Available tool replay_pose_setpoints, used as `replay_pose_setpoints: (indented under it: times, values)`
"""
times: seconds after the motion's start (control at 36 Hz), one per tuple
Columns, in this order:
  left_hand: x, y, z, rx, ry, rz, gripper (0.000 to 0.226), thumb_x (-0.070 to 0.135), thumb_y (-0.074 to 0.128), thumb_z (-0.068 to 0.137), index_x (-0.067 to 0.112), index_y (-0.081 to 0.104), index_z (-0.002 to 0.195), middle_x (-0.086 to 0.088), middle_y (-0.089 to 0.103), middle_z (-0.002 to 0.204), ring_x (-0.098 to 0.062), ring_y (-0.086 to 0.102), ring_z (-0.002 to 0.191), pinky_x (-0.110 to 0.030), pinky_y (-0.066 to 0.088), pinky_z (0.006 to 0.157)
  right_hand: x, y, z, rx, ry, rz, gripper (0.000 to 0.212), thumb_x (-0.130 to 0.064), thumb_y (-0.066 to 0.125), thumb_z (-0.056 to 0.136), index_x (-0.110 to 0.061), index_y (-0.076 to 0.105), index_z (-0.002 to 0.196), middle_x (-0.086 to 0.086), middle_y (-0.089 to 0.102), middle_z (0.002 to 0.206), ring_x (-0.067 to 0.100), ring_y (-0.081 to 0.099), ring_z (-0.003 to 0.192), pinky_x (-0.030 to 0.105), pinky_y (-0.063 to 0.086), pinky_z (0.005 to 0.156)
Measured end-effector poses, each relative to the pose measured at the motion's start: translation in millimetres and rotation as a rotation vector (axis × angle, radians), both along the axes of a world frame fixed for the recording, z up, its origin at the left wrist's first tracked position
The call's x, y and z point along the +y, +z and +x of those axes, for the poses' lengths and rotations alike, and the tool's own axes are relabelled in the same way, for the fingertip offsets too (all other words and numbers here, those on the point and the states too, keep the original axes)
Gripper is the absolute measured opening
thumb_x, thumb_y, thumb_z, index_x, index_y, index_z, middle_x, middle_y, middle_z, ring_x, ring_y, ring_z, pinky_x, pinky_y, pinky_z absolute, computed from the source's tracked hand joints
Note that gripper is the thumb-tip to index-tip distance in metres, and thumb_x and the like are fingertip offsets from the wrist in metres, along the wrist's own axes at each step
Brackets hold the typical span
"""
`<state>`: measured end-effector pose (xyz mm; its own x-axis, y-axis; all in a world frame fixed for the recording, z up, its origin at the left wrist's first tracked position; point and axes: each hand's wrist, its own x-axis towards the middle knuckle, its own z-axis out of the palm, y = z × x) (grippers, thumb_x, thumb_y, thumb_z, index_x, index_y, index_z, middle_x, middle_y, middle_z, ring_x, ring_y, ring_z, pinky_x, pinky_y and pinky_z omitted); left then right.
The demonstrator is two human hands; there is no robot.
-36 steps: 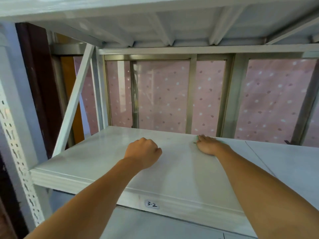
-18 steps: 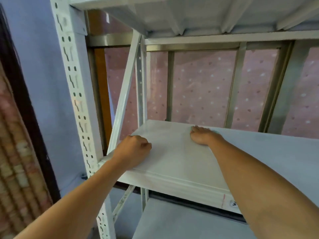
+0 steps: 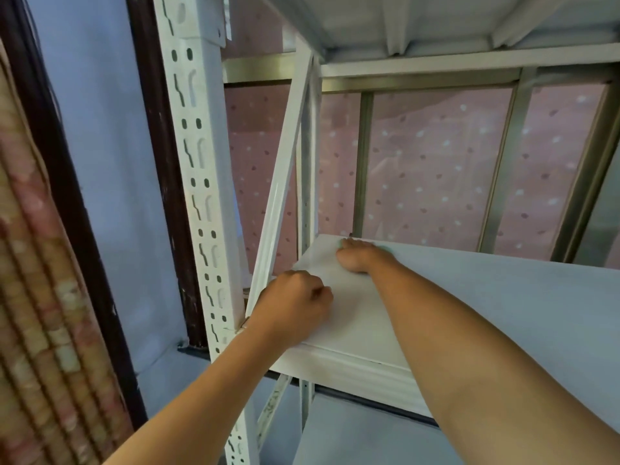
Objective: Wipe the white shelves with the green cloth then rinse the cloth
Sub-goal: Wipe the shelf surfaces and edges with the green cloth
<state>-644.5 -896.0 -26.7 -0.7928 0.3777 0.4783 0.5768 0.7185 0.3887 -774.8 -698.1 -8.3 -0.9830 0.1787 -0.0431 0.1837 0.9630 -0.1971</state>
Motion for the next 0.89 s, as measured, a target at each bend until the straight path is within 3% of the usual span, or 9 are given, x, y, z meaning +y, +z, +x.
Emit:
replay_pose_setpoints:
  times: [0.28, 0.44, 0.56, 0.67, 0.78, 0.83, 0.89]
  values:
    - [0, 2, 3, 0.088, 0.001, -0.007, 0.027, 0.030, 0.047, 0.086, 0.020, 0.056, 0.062, 0.001, 0.054, 0.062, -0.020, 0.052, 0.059, -0.036, 0.052, 0.061, -64, 3, -11, -0.012, 0.095, -0.029, 0.061, -0.039, 0.018, 0.104, -0.019, 0.002, 0.160, 0.006, 0.005, 0.167, 0.034, 0.012, 0.151, 0.049, 0.012, 0.121]
    - [2, 2, 3, 0.069, -0.010, 0.038, 0.033, 0.036, 0.042, 0.081, 0.019, 0.070, 0.074, 0.002, 0.065, 0.070, -0.018, 0.060, 0.061, -0.035, 0.055, 0.063, -85, 3, -11, -0.006, 0.143, -0.087, 0.059, -0.041, 0.031, 0.102, -0.018, 0.025, 0.156, 0.007, 0.026, 0.162, 0.033, 0.032, 0.144, 0.048, 0.027, 0.117]
    - [2, 4, 6, 0.065, -0.008, 0.024, 0.028, 0.031, 0.045, 0.084, 0.017, 0.070, 0.080, -0.002, 0.066, 0.074, -0.022, 0.060, 0.063, -0.036, 0.056, 0.063, -94, 9, 1, -0.013, 0.188, -0.112, 0.046, -0.028, 0.041, 0.103, -0.013, 0.044, 0.146, 0.011, 0.047, 0.148, 0.033, 0.050, 0.128, 0.040, 0.040, 0.106]
    - [1, 3, 6, 0.078, 0.010, 0.017, 0.025, 0.028, 0.048, 0.086, 0.016, 0.066, 0.074, -0.002, 0.064, 0.071, -0.022, 0.059, 0.061, -0.037, 0.055, 0.061, -96, 15, 11, 0.011, 0.208, -0.172, 0.043, -0.022, 0.045, 0.102, -0.010, 0.046, 0.143, 0.012, 0.050, 0.145, 0.031, 0.052, 0.126, 0.037, 0.042, 0.103]
    - [2, 3, 5, 0.078, 0.010, 0.001, 0.026, 0.028, 0.050, 0.087, 0.016, 0.066, 0.070, -0.001, 0.062, 0.066, -0.021, 0.057, 0.058, -0.037, 0.054, 0.058, -96, 17, 8, 0.071, 0.214, -0.430, 0.041, -0.006, 0.050, 0.090, -0.012, 0.065, 0.127, 0.011, 0.059, 0.136, 0.031, 0.057, 0.119, 0.041, 0.048, 0.101]
    - [2, 3, 4, 0.086, 0.011, -0.010, 0.027, 0.028, 0.050, 0.086, 0.016, 0.063, 0.065, -0.001, 0.059, 0.063, -0.020, 0.055, 0.056, -0.037, 0.053, 0.057, -97, 20, 9, 0.119, 0.200, -0.672, 0.042, 0.001, 0.045, 0.083, -0.018, 0.073, 0.109, 0.008, 0.066, 0.115, 0.028, 0.061, 0.099, 0.036, 0.053, 0.084]
    - [2, 4, 4, 0.093, 0.015, -0.023, 0.029, 0.028, 0.050, 0.087, 0.016, 0.060, 0.063, 0.000, 0.057, 0.063, -0.020, 0.053, 0.057, -0.037, 0.052, 0.058, -98, 24, 9, 0.165, 0.142, -0.943, 0.040, 0.000, 0.041, 0.080, -0.024, 0.072, 0.088, 0.005, 0.062, 0.095, 0.023, 0.052, 0.079, 0.032, 0.043, 0.069]
